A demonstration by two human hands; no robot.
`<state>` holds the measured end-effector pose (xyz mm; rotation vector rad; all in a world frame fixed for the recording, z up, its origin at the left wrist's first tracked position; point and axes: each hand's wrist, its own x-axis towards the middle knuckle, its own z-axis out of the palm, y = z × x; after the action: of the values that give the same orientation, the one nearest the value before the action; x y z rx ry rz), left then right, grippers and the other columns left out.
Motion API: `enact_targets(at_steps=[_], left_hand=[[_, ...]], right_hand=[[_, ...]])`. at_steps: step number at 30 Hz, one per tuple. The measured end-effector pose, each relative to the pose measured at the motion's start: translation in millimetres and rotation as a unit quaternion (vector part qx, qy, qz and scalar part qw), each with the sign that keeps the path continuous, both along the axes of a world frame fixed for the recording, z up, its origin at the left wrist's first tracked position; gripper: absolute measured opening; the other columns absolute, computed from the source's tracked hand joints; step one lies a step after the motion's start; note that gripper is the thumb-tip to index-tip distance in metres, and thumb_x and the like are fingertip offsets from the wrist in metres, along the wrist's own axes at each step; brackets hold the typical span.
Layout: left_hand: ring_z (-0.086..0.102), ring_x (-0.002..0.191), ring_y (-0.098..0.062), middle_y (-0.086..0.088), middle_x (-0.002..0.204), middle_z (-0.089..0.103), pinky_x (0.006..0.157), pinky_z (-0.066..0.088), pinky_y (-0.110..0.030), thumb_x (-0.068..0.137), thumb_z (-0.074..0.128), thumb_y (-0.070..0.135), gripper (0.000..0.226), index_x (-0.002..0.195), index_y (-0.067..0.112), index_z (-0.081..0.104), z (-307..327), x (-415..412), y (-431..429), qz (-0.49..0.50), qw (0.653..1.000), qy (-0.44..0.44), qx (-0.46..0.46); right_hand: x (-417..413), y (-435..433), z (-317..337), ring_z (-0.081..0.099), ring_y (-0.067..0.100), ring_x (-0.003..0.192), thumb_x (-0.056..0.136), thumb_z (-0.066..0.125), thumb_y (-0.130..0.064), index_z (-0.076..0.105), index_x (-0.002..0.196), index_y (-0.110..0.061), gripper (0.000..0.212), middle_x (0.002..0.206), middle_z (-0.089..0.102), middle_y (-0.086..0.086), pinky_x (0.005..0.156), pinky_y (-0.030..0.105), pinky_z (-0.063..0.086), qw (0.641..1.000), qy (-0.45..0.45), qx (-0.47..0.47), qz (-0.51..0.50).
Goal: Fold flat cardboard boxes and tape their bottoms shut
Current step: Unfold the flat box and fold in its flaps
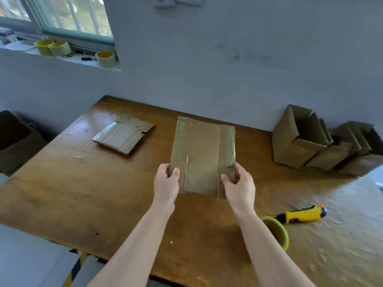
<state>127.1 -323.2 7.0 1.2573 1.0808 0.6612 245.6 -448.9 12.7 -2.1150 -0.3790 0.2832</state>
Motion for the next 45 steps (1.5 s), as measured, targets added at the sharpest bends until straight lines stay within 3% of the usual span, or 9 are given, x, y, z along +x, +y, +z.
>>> enact_targets(at_steps=[6, 10, 15, 23, 29, 35, 41, 43, 45], left_hand=[[0.057, 0.092, -0.009, 0.003, 0.105, 0.061, 0.065, 0.043, -0.021, 0.099, 0.048, 0.021, 0.014, 0.112, 0.017, 0.053, 1.1, 20.0, -36.6, -0.061, 0.998, 0.021, 0.020], [0.051, 0.083, -0.008, 0.004, 0.092, 0.056, 0.072, 0.042, -0.024, 0.099, 0.041, 0.042, 0.026, 0.095, 0.019, 0.052, 3.4, 33.9, -66.4, -0.083, 0.997, 0.011, 0.001], [0.027, 0.141, -0.022, 0.004, 0.154, 0.030, 0.112, 0.023, -0.043, 0.093, 0.027, 0.062, 0.063, 0.146, 0.028, 0.032, 10.7, 67.5, -97.7, -0.086, 0.994, 0.014, -0.071], [0.025, 0.142, -0.024, 0.000, 0.155, 0.029, 0.113, 0.019, -0.045, 0.095, 0.033, 0.058, 0.063, 0.147, 0.023, 0.032, 5.1, 138.4, -159.1, -0.056, 0.987, 0.002, -0.149], [0.031, 0.139, -0.025, -0.003, 0.152, 0.035, 0.110, 0.025, -0.042, 0.096, 0.038, 0.054, 0.060, 0.145, 0.018, 0.037, 3.1, 174.5, -195.7, -0.019, 0.993, 0.016, -0.114], [0.036, 0.135, -0.028, -0.007, 0.150, 0.038, 0.106, 0.032, -0.043, 0.098, 0.035, 0.051, 0.059, 0.144, 0.015, 0.038, -0.5, 194.2, -203.3, -0.007, 0.994, 0.079, -0.074], [0.019, 0.143, -0.028, -0.005, 0.157, 0.024, 0.110, 0.024, -0.051, 0.095, 0.040, 0.055, 0.068, 0.151, 0.022, 0.020, -1.6, 209.7, -205.4, -0.135, 0.935, 0.303, 0.127], [0.021, 0.143, -0.025, -0.003, 0.156, 0.027, 0.110, 0.024, -0.049, 0.092, 0.038, 0.061, 0.068, 0.149, 0.026, 0.028, 5.2, 219.3, -207.5, -0.180, 0.921, 0.290, 0.186], [0.029, 0.140, -0.022, -0.001, 0.153, 0.033, 0.109, 0.030, -0.042, 0.087, 0.036, 0.069, 0.072, 0.147, 0.028, 0.034, 14.8, 228.6, -211.6, -0.224, 0.946, 0.197, 0.130]], right_hand=[[11.1, -48.2, -5.2, 0.053, 0.017, 0.107, 0.091, 0.064, -0.027, 0.044, 0.142, -0.024, 0.056, 0.118, 0.056, 0.000, 0.087, 0.029, 0.045, 0.999, 0.001, -0.013, -0.046], [27.1, -76.6, -10.6, 0.055, 0.019, 0.112, 0.091, 0.063, -0.026, 0.044, 0.143, -0.026, 0.056, 0.120, 0.059, -0.001, 0.095, 0.043, 0.050, 0.998, 0.026, -0.014, -0.056], [58.9, -107.9, -17.3, 0.054, 0.021, 0.117, 0.091, 0.064, -0.028, 0.041, 0.144, -0.025, 0.058, 0.130, 0.056, 0.002, 0.096, 0.044, 0.050, 0.997, 0.057, -0.014, -0.053], [142.4, -171.6, -20.9, 0.058, 0.016, 0.103, 0.089, 0.066, -0.028, 0.044, 0.139, -0.027, 0.055, 0.121, 0.061, -0.002, 0.072, 0.028, 0.045, 0.997, 0.068, -0.022, 0.002], [187.5, -206.2, -14.3, 0.061, 0.010, 0.084, 0.084, 0.072, -0.023, 0.050, 0.121, -0.028, 0.043, 0.093, 0.062, -0.008, 0.066, 0.028, 0.050, 0.995, 0.098, 0.011, 0.027], [210.1, -215.2, 2.2, 0.064, 0.018, 0.076, 0.080, 0.073, -0.010, 0.056, 0.098, -0.023, 0.027, 0.091, 0.065, 0.007, 0.057, 0.031, 0.056, 0.977, 0.172, 0.116, 0.045], [210.9, -204.2, 16.0, 0.060, 0.016, 0.067, 0.076, 0.066, -0.005, 0.060, 0.084, -0.030, 0.027, 0.078, 0.066, -0.002, 0.059, 0.039, 0.055, 0.989, 0.069, 0.115, 0.066], [209.1, -198.3, 17.0, 0.061, 0.008, 0.066, 0.077, 0.068, -0.009, 0.060, 0.083, -0.032, 0.025, 0.078, 0.067, -0.009, 0.055, 0.028, 0.053, 0.992, 0.008, 0.087, 0.089], [206.5, -190.6, 17.9, 0.061, 0.002, 0.072, 0.082, 0.070, -0.017, 0.063, 0.085, -0.032, 0.016, 0.080, 0.066, -0.014, 0.057, 0.017, 0.051, 0.989, -0.043, 0.071, 0.120]])
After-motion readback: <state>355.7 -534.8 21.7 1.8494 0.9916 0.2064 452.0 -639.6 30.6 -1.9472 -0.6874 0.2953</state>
